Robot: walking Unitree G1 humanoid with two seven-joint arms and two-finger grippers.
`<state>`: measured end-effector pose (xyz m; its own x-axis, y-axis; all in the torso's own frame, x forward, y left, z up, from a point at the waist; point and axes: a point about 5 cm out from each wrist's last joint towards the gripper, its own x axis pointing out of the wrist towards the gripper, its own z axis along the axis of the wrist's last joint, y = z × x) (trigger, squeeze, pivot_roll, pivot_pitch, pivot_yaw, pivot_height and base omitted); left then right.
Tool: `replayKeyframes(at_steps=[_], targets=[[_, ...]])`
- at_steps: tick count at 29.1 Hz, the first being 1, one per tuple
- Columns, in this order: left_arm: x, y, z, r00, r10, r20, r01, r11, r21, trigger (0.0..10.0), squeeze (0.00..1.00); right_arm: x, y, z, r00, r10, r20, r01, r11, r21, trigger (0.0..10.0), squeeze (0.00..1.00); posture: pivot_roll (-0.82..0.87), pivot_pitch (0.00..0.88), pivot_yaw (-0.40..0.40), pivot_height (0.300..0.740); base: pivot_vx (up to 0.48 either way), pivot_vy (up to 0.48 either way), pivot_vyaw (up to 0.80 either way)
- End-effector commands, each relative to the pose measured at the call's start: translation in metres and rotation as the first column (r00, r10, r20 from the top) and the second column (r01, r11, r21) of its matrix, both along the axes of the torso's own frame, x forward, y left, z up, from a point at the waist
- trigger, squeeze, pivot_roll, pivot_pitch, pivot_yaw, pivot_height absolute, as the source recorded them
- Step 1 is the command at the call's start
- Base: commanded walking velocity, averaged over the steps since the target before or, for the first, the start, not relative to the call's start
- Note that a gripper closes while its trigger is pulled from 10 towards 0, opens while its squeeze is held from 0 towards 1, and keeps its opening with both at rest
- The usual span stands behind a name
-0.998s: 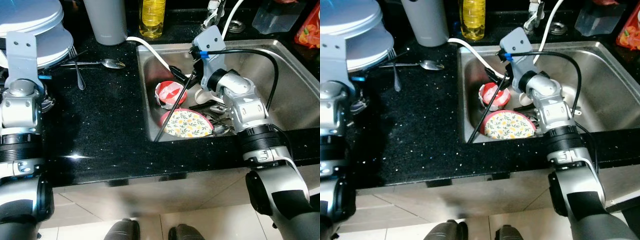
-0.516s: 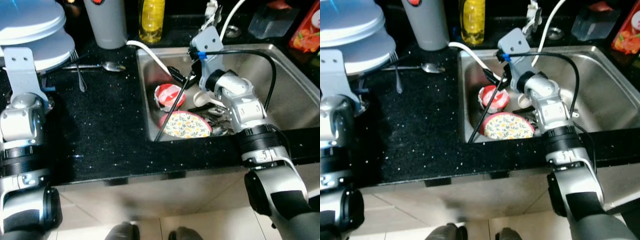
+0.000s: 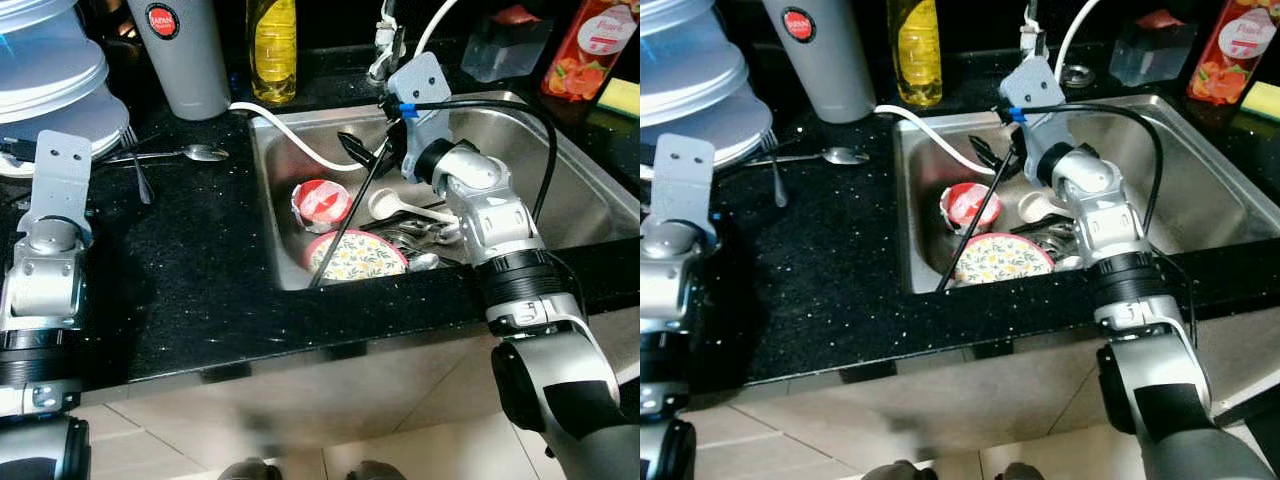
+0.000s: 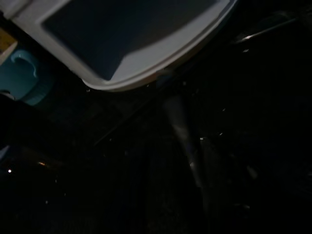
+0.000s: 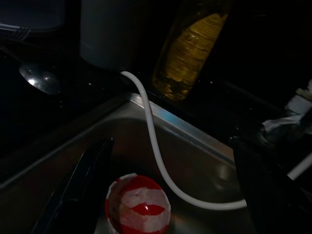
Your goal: Kitchen organization
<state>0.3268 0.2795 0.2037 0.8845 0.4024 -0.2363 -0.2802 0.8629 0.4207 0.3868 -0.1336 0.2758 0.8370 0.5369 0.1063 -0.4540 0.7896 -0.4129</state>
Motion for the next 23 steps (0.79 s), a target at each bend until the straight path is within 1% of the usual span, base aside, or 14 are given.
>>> replayKeyframes(at_steps=[1, 2, 3, 4, 5, 6, 11, 12, 14, 15, 16, 19, 22, 23], targets=[[-0.001, -0.01, -0.027, 0.995, -0.022, -0.098, 0.019, 0.999, -0.031, 0.0, 0.0, 0.0, 0.002, 0.003, 1.0, 0.014, 0.005, -0.014, 1.0, 0.008, 10.0, 0.0, 0.1, 0.103, 0.019, 0.74, 0.0, 0.0, 0.0], [0.001, -0.013, -0.017, 0.999, -0.017, -0.048, 0.017, 1.0, -0.007, 6.4, 0.0, 0.0, 0.002, 0.004, 1.0, 0.016, 0.006, -0.016, 1.0, 0.008, 10.0, 0.0, 0.1, 0.104, 0.019, 0.74, 0.0, 0.0, 0.0], [0.001, -0.013, -0.017, 0.999, -0.017, -0.048, 0.017, 1.0, -0.007, 6.4, 0.0, 0.0, 0.002, 0.004, 1.0, 0.016, 0.006, -0.016, 1.0, 0.008, 10.0, 0.0, 0.1, 0.104, 0.019, 0.74, 0.0, 0.0, 0.0], [0.001, -0.013, -0.014, 0.999, -0.014, -0.035, 0.014, 1.0, 0.006, 10.0, 0.0, 0.0, 0.002, 0.004, 1.0, 0.015, 0.006, -0.015, 1.0, 0.008, 10.0, 0.0, 0.1, 0.104, 0.019, 0.74, 0.0, 0.0, 0.0], [0.002, -0.013, -0.007, 1.0, -0.016, 0.004, 0.016, 0.999, 0.031, 10.0, 0.0, 0.0, 0.002, 0.004, 1.0, 0.014, 0.006, -0.014, 1.0, 0.008, 10.0, 0.0, 0.09, 0.104, 0.019, 0.74, 0.0, 0.0, 0.0], [0.003, -0.013, 0.005, 0.998, -0.014, 0.06, 0.01, 0.998, 0.054, 10.0, 1.0, 0.0, 0.001, 0.004, 1.0, 0.011, 0.006, -0.011, 1.0, 0.008, 10.0, 0.0, 0.09, 0.104, 0.019, 0.74, 0.0, 0.0, 0.0], [0.006, -0.018, 0.045, 0.974, -0.073, 0.213, 0.046, 0.99, 0.13, 10.0, 1.0, 0.0, 0.0, 0.003, 1.0, 0.008, 0.004, -0.008, 1.0, 0.011, 10.0, 0.0, 0.1, 0.105, 0.02, 0.74, 0.0, 0.0, 0.0], [0.006, -0.018, 0.045, 0.974, -0.073, 0.213, 0.046, 0.99, 0.13, 10.0, 1.0, 0.0, 0.0, 0.003, 1.0, 0.008, 0.004, -0.008, 1.0, 0.011, 10.0, 0.0, 0.1, 0.105, 0.02, 0.74, 0.0, 0.0, 0.0], [0.006, -0.022, 0.062, 0.959, -0.092, 0.269, 0.059, 0.99, 0.127, 10.0, 1.0, 0.0, 0.001, 0.003, 1.0, 0.01, 0.004, -0.01, 1.0, 0.011, 10.0, 0.0, 0.1, 0.104, 0.02, 0.74, 0.0, 0.0, 0.0], [0.006, -0.022, 0.062, 0.959, -0.092, 0.269, 0.059, 0.99, 0.127, 10.0, 1.0, 0.0, 0.001, 0.003, 1.0, 0.01, 0.004, -0.01, 1.0, 0.011, 10.0, 0.0, 0.1, 0.104, 0.02, 0.74, 0.0, 0.0, 0.0], [0.006, -0.025, 0.072, 0.948, -0.103, 0.301, 0.074, 0.992, 0.103, 10.0, 1.0, 0.0, 0.002, 0.003, 1.0, 0.011, 0.003, -0.011, 1.0, 0.013, 10.0, 0.0, 0.1, 0.104, 0.02, 0.74, 0.0, 0.0, 0.0], [0.006, -0.028, 0.076, 0.945, -0.105, 0.311, 0.087, 0.994, 0.07, 10.0, 1.0, 0.0, 0.002, 0.003, 1.0, 0.013, 0.004, -0.013, 1.0, 0.014, 10.0, 0.0, 0.1, 0.104, 0.018, 0.74, 0.0, 0.0, 0.0], [0.005, -0.03, 0.073, 0.955, -0.091, 0.284, 0.09, 0.996, 0.017, 10.0, 1.0, 0.0, 0.002, 0.003, 1.0, 0.014, 0.004, -0.014, 1.0, 0.014, 10.0, 0.0, 0.1, 0.104, 0.018, 0.74, 0.0, 0.0, 0.0], [0.005, -0.03, 0.072, 0.957, -0.087, 0.278, 0.089, 0.996, 0.004, 10.0, 0.28, 0.0, 0.003, 0.003, 1.0, 0.014, 0.004, -0.014, 1.0, 0.015, 10.0, 0.0, 0.11, 0.106, 0.019, 0.74, 0.0, 0.0, 0.0]])
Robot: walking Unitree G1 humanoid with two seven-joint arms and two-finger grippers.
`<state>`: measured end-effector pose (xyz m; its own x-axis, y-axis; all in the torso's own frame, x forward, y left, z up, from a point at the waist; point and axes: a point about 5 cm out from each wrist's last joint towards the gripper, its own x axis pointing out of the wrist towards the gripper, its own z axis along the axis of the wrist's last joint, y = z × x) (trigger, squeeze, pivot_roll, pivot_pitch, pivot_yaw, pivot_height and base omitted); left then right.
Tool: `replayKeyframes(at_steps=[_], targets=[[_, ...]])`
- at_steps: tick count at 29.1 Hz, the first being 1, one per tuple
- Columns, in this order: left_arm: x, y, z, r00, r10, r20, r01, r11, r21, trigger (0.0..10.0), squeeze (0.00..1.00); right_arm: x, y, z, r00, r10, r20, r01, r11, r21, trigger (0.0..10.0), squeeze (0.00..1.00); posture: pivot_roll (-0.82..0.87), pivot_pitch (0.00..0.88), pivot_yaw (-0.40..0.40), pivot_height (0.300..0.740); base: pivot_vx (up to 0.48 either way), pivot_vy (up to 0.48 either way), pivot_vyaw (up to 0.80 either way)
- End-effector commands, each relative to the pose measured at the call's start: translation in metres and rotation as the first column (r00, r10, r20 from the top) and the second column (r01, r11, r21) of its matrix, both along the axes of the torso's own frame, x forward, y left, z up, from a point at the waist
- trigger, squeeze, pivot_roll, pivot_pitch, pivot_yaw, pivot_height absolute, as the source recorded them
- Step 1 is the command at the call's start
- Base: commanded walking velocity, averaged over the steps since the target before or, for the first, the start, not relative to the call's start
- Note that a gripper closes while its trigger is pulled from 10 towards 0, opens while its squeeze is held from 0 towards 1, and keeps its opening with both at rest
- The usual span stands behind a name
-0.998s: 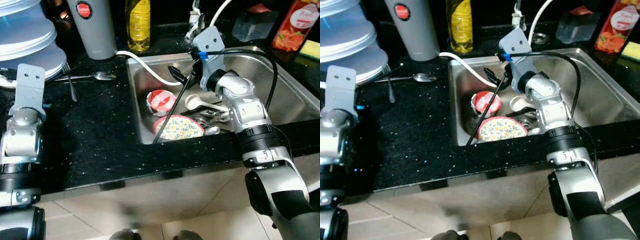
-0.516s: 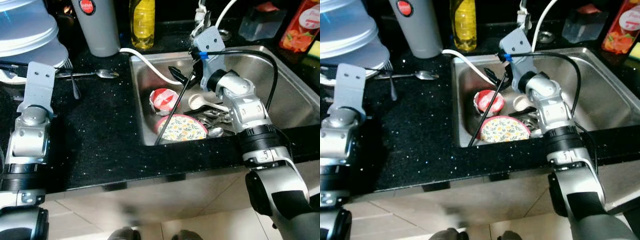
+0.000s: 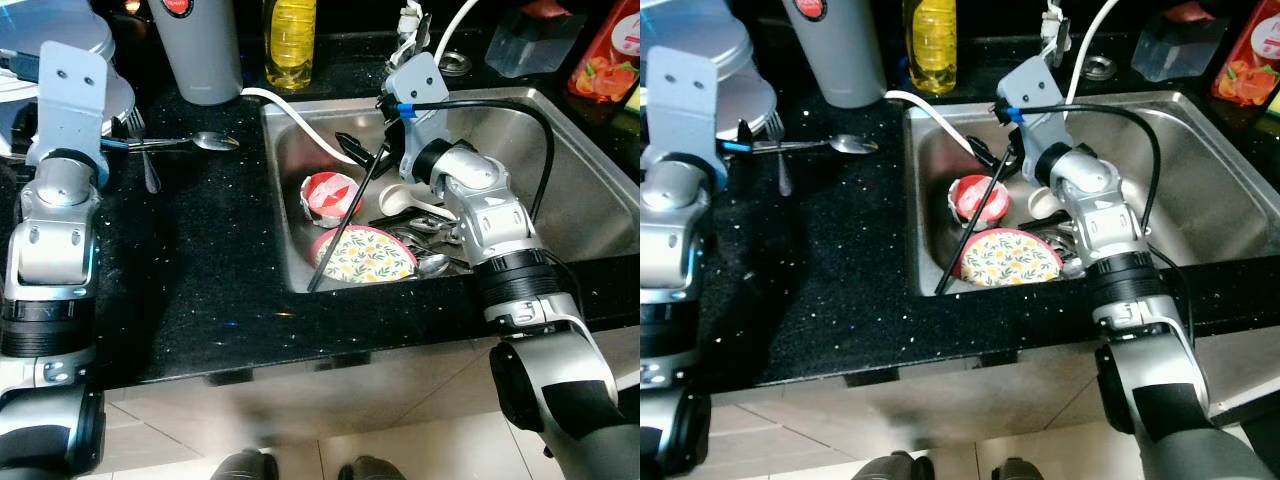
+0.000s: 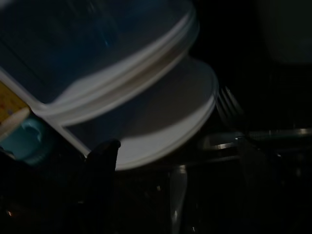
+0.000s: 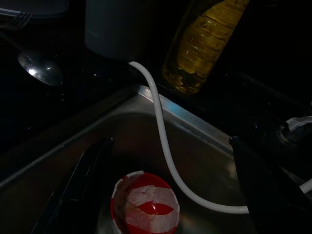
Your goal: Kitchen organization
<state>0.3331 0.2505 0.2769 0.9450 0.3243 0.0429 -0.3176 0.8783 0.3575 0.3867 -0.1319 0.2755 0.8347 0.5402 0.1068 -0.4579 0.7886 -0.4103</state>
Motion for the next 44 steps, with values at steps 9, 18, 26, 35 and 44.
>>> replayKeyframes(at_steps=[9, 18, 26, 35, 44], targets=[[-0.018, 0.013, -0.021, 0.985, 0.029, -0.173, -0.086, 0.939, -0.334, 10.0, 0.0, -0.001, -0.001, 0.002, 1.0, 0.006, 0.004, -0.006, 1.0, 0.01, 10.0, 0.0, 0.11, 0.107, 0.024, 0.74, 0.0, 0.0, 0.0], [-0.038, 0.035, -0.07, 0.926, -0.026, -0.376, -0.184, 0.839, -0.511, 5.8, 0.0, 0.001, 0.003, 0.002, 1.0, 0.019, 0.002, -0.019, 1.0, 0.013, 10.0, 0.0, 0.12, 0.105, 0.011, 0.74, 0.0, 0.0, 0.0], [-0.046, 0.039, -0.089, 0.897, -0.044, -0.44, -0.211, 0.832, -0.514, 0.0, 0.0, 0.001, 0.004, 0.004, 1.0, 0.022, 0.004, -0.022, 1.0, 0.011, 10.0, 0.0, 0.12, 0.107, 0.007, 0.74, 0.0, 0.0, 0.0], [-0.037, 0.024, -0.081, 0.917, -0.147, -0.372, -0.1, 0.816, -0.569, 0.0, 0.0, 0.001, 0.003, 0.005, 1.0, 0.018, 0.007, -0.018, 1.0, 0.009, 10.0, 0.0, 0.12, 0.106, 0.007, 0.74, 0.0, 0.0, 0.0], [-0.029, -0.032, -0.044, 0.88, -0.436, -0.188, 0.32, 0.837, -0.444, 0.0, 0.0, 0.001, 0.003, 0.005, 1.0, 0.018, 0.009, -0.018, 1.0, 0.011, 10.0, 0.0, 0.11, 0.096, 0.008, 0.74, 0.0, 0.0, 0.0]])
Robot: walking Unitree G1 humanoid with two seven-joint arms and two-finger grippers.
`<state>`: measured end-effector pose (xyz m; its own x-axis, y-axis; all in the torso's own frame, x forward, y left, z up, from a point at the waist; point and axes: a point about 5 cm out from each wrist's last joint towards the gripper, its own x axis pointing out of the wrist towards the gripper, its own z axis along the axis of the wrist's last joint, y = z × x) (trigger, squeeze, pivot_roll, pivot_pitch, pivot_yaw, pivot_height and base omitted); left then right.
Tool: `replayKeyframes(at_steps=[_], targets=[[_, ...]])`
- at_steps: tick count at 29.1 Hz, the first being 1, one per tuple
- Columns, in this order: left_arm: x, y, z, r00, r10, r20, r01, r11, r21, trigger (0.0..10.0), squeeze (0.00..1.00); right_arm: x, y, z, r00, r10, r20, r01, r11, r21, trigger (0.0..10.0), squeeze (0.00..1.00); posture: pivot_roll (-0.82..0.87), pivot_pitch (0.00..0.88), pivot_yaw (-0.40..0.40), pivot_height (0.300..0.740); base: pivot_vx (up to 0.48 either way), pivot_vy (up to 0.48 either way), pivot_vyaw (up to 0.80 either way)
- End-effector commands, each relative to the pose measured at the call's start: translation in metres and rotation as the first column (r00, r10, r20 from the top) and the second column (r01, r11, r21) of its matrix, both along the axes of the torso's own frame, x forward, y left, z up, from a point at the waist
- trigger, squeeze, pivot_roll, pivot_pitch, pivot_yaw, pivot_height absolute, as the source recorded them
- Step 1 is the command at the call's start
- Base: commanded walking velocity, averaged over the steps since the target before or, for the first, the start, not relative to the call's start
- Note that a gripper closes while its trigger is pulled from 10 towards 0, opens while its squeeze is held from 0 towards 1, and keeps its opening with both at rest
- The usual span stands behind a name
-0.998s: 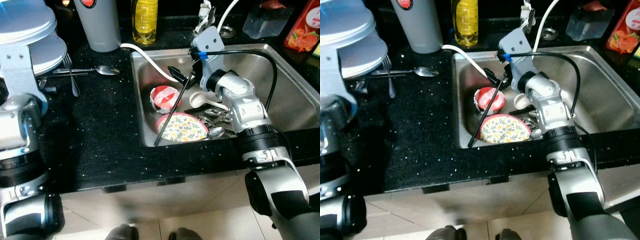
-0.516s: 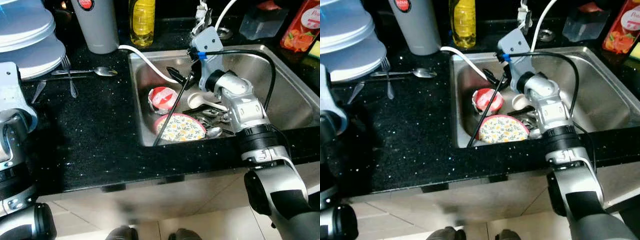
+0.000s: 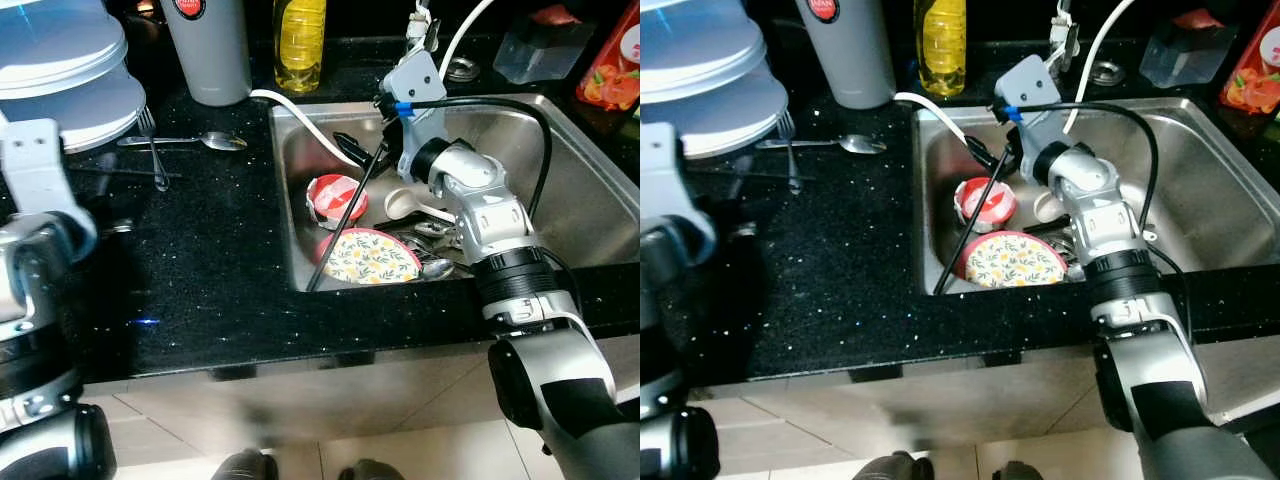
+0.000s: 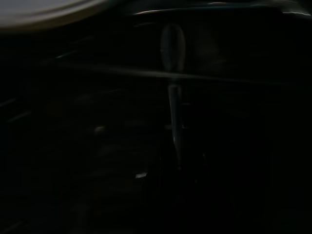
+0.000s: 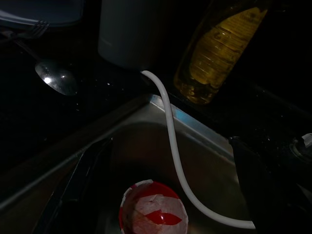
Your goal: Kitchen organization
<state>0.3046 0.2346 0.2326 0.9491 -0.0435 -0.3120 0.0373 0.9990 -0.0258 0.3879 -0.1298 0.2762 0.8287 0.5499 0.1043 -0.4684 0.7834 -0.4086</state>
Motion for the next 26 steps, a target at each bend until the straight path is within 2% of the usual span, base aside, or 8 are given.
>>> replayKeyframes(at_steps=[1, 2, 3, 8, 11, 20, 21, 26], targets=[[0.0, -0.029, 0.013, 0.983, -0.146, 0.109, 0.144, 0.989, 0.029, 5.9, 0.0, 0.0, 0.0, 0.004, 1.0, 0.005, 0.012, -0.005, 1.0, 0.011, 10.0, 0.0, 0.11, 0.096, 0.008, 0.74, 0.0, 0.0, 0.0], [0.0, -0.029, 0.013, 0.983, -0.146, 0.109, 0.144, 0.989, 0.029, 5.9, 0.0, 0.0, 0.0, 0.004, 1.0, 0.005, 0.012, -0.005, 1.0, 0.011, 10.0, 0.0, 0.11, 0.096, 0.008, 0.74, 0.0, 0.0, 0.0], [0.0, -0.047, 0.028, 0.954, -0.23, 0.193, 0.228, 0.973, 0.031, 10.0, 0.0, 0.0, 0.001, 0.004, 1.0, 0.004, 0.013, -0.004, 1.0, 0.013, 10.0, 0.0, 0.11, 0.088, 0.005, 0.74, 0.0, 0.0, 0.0], [0.009, -0.102, 0.054, 0.814, -0.481, 0.326, 0.499, 0.866, 0.032, 10.0, 0.0, 0.002, 0.004, 0.006, 1.0, 0.009, 0.017, -0.009, 1.0, 0.023, 10.0, 0.0, 0.11, 0.079, -0.002, 0.74, 0.0, 0.0, 0.0], [0.02, -0.126, 0.049, 0.78, -0.544, 0.309, 0.556, 0.829, 0.056, 10.0, 0.0, 0.002, 0.006, 0.007, 1.0, 0.013, 0.02, -0.013, 1.0, 0.027, 10.0, 0.0, 0.11, 0.077, -0.002, 0.74, 0.0, 0.0, 0.0], [0.063, -0.171, 0.022, 0.83, -0.524, 0.192, 0.526, 0.85, 0.045, 10.0, 0.0, 0.002, 0.009, 0.009, 1.0, 0.0, 0.027, -0.001, 0.999, 0.047, 10.0, 0.0, 0.09, 0.088, 0.02, 0.74, 0.0, 0.0, 0.0], [0.069, -0.178, 0.017, 0.843, -0.507, 0.183, 0.513, 0.858, 0.018, 10.0, 1.0, 0.003, 0.007, 0.01, 0.999, -0.019, 0.035, 0.017, 0.998, 0.059, 10.0, 0.0, 0.08, 0.09, 0.027, 0.74, 0.0, 0.0, 0.0], [0.067, -0.196, 0.017, 0.783, -0.563, 0.264, 0.592, 0.805, -0.037, 10.0, 1.0, 0.004, -0.008, 0.019, 0.99, -0.124, 0.071, 0.115, 0.986, 0.12, 10.0, 0.0, 0.06, 0.096, 0.045, 0.74, 0.0, 0.0, 0.0]])
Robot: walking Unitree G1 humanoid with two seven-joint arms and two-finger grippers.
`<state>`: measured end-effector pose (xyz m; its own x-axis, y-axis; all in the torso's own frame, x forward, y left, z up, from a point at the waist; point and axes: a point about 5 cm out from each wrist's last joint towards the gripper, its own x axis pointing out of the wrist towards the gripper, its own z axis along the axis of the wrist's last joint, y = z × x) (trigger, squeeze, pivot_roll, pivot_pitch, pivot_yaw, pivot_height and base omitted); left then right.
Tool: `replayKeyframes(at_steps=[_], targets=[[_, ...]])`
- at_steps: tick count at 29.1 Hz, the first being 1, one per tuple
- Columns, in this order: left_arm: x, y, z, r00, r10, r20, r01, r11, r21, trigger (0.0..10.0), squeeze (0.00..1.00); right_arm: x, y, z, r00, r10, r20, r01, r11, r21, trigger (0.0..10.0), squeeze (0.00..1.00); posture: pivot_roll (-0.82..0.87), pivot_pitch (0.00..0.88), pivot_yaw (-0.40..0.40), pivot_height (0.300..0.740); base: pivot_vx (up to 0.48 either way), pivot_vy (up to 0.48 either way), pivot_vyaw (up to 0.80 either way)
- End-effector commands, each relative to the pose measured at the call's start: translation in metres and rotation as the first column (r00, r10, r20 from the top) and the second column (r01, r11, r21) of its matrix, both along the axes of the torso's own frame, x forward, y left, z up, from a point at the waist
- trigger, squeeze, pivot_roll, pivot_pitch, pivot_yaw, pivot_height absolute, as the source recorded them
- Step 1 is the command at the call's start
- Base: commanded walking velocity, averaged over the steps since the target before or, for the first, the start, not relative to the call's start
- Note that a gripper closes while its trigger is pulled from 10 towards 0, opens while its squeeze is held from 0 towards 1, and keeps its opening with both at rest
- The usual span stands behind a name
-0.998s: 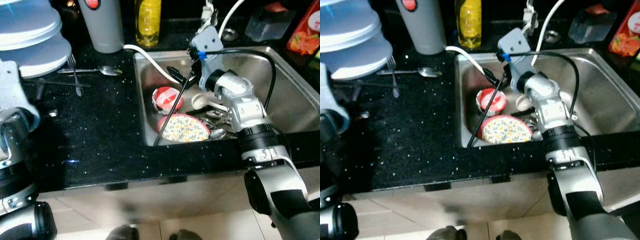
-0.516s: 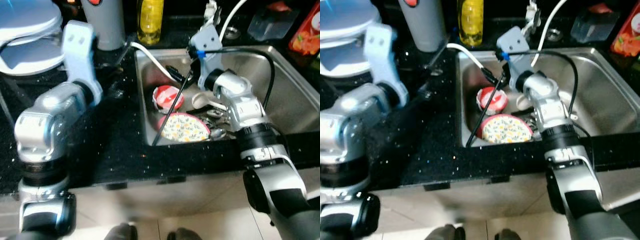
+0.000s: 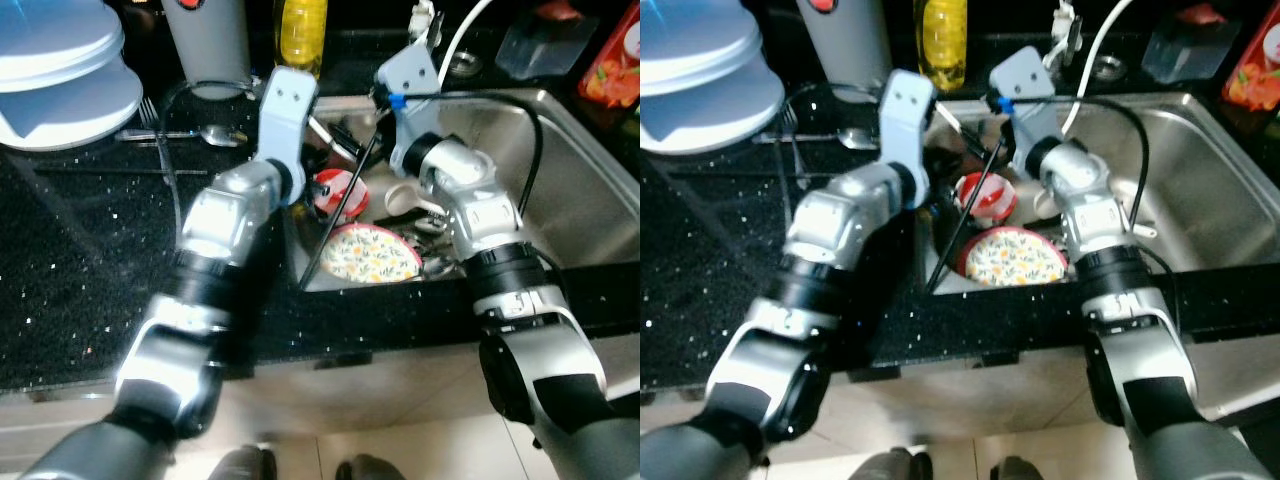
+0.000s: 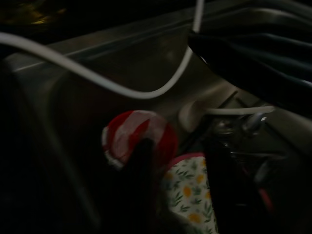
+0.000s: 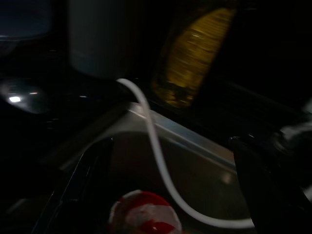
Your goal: Kitchen organization
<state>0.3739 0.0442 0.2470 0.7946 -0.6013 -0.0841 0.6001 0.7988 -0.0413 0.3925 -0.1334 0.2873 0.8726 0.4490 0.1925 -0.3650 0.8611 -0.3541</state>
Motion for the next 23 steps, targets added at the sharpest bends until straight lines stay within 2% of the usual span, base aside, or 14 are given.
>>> replayKeyframes(at_steps=[1, 2, 3, 7, 9, 10, 13, 14, 15, 16, 18, 20, 22, 23], targets=[[-0.002, -0.005, 0.003, 0.999, -0.03, 0.022, 0.031, 0.999, -0.03, 10.0, 1.0, -0.001, -0.004, 0.008, 0.999, -0.019, 0.029, 0.018, 1.0, 0.024, 10.0, 0.0, 0.06, 0.096, 0.045, 0.74, 0.0, 0.0, 0.0], [-0.004, -0.002, 0.007, 0.998, -0.038, 0.041, 0.04, 0.997, -0.065, 10.0, 1.0, 0.0, -0.008, 0.009, 0.999, -0.04, 0.035, 0.039, 0.999, 0.033, 10.0, 0.0, 0.06, 0.1, 0.048, 0.74, 0.0, 0.0, 0.0], [-0.006, 0.005, 0.011, 0.997, -0.032, 0.069, 0.038, 0.995, -0.09, 10.0, 0.0, 0.0, -0.011, 0.009, 0.997, -0.06, 0.039, 0.059, 0.997, 0.044, 10.0, 0.0, 0.06, 0.1, 0.048, 0.74, 0.0, 0.0, 0.0], [-0.014, 0.027, 0.025, 0.984, 0.036, 0.172, -0.02, 0.995, -0.093, 10.0, 0.0, -0.001, -0.014, 0.014, 0.995, -0.081, 0.058, 0.076, 0.994, 0.073, 10.0, 0.0, 0.07, 0.104, 0.043, 0.74, 0.0, 0.0, 0.0], [-0.02, 0.05, 0.032, 0.95, 0.156, 0.27, -0.153, 0.988, -0.033, 10.0, 0.0, -0.002, -0.006, 0.017, 0.997, -0.039, 0.07, 0.034, 0.996, 0.08, 10.0, 0.0, 0.09, 0.105, 0.037, 0.74, 0.0, 0.0, 0.0], [-0.02, 0.067, 0.032, 0.928, 0.252, 0.273, -0.257, 0.966, -0.02, 10.0, 0.0, -0.003, 0.001, 0.016, 0.997, -0.013, 0.071, 0.007, 0.997, 0.08, 10.0, 0.0, 0.1, 0.106, 0.033, 0.74, 0.0, 0.0, 0.0], [-0.013, 0.119, 0.019, 0.847, 0.501, 0.178, -0.516, 0.856, 0.045, 10.0, 0.0, -0.001, 0.016, 0.015, 0.998, 0.032, 0.059, -0.037, 0.995, 0.092, 10.0, 0.0, 0.12, 0.109, 0.017, 0.74, 0.0, 0.0, 0.0], [-0.013, 0.119, 0.019, 0.847, 0.501, 0.178, -0.516, 0.856, 0.045, 10.0, 0.0, -0.001, 0.016, 0.015, 0.998, 0.032, 0.059, -0.037, 0.995, 0.092, 10.0, 0.0, 0.12, 0.109, 0.017, 0.74, 0.0, 0.0, 0.0], [-0.011, 0.138, 0.013, 0.811, 0.569, 0.136, -0.579, 0.813, 0.057, 10.0, 0.0, 0.0, 0.021, 0.016, 0.998, 0.04, 0.056, -0.046, 0.994, 0.099, 10.0, 0.0, 0.14, 0.113, 0.008, 0.74, 0.0, 0.0, 0.0], [-0.011, 0.138, 0.013, 0.811, 0.569, 0.136, -0.579, 0.813, 0.057, 10.0, 0.0, 0.0, 0.021, 0.016, 0.998, 0.04, 0.056, -0.046, 0.994, 0.099, 10.0, 0.0, 0.14, 0.113, 0.008, 0.74, 0.0, 0.0, 0.0], [-0.007, 0.169, 0.008, 0.77, 0.635, 0.069, -0.638, 0.767, 0.063, 10.0, 0.0, 0.004, 0.029, 0.023, 0.997, 0.054, 0.058, -0.061, 0.991, 0.115, 10.0, 0.0, 0.16, 0.134, -0.001, 0.74, 0.0, 0.0, 0.0], [-0.007, 0.169, 0.008, 0.77, 0.635, 0.069, -0.638, 0.767, 0.063, 10.0, 0.0, 0.004, 0.029, 0.023, 0.997, 0.054, 0.058, -0.061, 0.991, 0.115, 10.0, 0.0, 0.16, 0.134, -0.001, 0.74, 0.0, 0.0, 0.0], [-0.001, 0.19, 0.012, 0.761, 0.647, 0.043, -0.649, 0.758, 0.066, 10.0, 0.0, 0.008, 0.034, 0.031, 0.996, 0.077, 0.049, -0.082, 0.99, 0.116, 10.0, 0.0, 0.16, 0.156, 0.0, 0.74, 0.0, 0.0, 0.0], [-0.001, 0.19, 0.012, 0.761, 0.647, 0.043, -0.649, 0.758, 0.066, 10.0, 0.0, 0.008, 0.034, 0.031, 0.996, 0.077, 0.049, -0.082, 0.99, 0.116, 10.0, 0.0, 0.16, 0.156, 0.0, 0.74, 0.0, 0.0, 0.0]])
